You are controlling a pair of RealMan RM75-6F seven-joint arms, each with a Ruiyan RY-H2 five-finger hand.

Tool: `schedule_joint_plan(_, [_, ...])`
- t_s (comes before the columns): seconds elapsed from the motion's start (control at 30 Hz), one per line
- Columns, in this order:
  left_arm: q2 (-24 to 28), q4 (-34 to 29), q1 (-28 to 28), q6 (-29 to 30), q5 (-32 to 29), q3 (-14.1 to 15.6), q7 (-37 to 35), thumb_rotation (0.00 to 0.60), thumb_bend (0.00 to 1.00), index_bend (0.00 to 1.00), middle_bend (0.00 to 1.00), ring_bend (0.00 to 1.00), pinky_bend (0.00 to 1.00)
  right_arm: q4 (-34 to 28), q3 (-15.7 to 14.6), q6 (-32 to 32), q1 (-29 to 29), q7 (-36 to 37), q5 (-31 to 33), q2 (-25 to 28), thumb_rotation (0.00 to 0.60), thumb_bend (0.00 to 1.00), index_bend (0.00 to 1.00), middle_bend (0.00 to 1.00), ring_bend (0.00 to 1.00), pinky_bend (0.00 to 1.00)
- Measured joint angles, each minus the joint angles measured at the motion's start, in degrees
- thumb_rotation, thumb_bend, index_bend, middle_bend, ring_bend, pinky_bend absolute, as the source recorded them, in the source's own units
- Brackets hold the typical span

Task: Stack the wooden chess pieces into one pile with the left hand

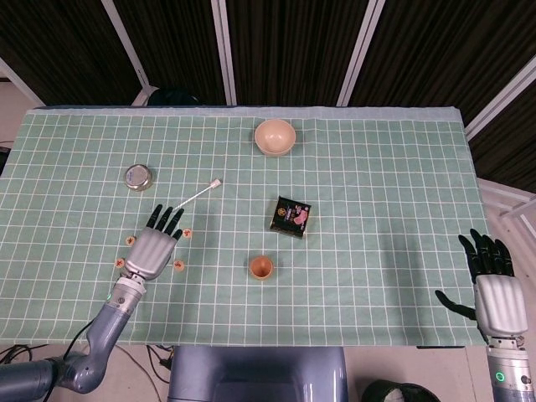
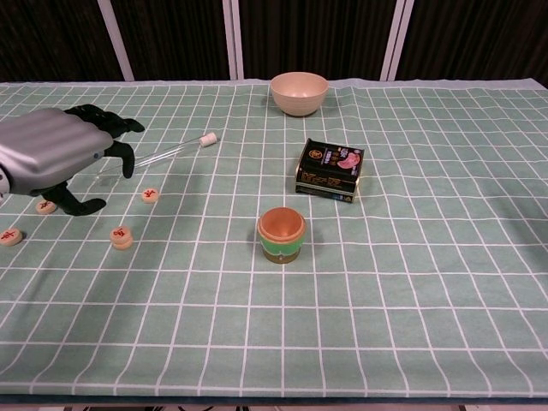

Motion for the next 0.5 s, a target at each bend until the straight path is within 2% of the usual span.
schedule_joint_plan(0.27, [-1.18,3.62,-4.09,-4.66,-6.59,-3.98,0.47,0.600,0.24,0.36,0.03,0.00,0.00,-0.14,0.17,-0.22,0.06,-0.19,0.49,-0.11,0.600,0.23,0.09,0.01,0.03,0.00])
schedule_joint_plan(0.5, [-4.66,8.29,-7.29,-7.44,-11.82,-5.93,1.00,0.600,0.22,0.40,0.04,0.00,0.00,-0.28,0.51,-0.67,0.15,-0.01,1.41,-0.13,0.600,0.23,0.09,0.01,0.03,0.00])
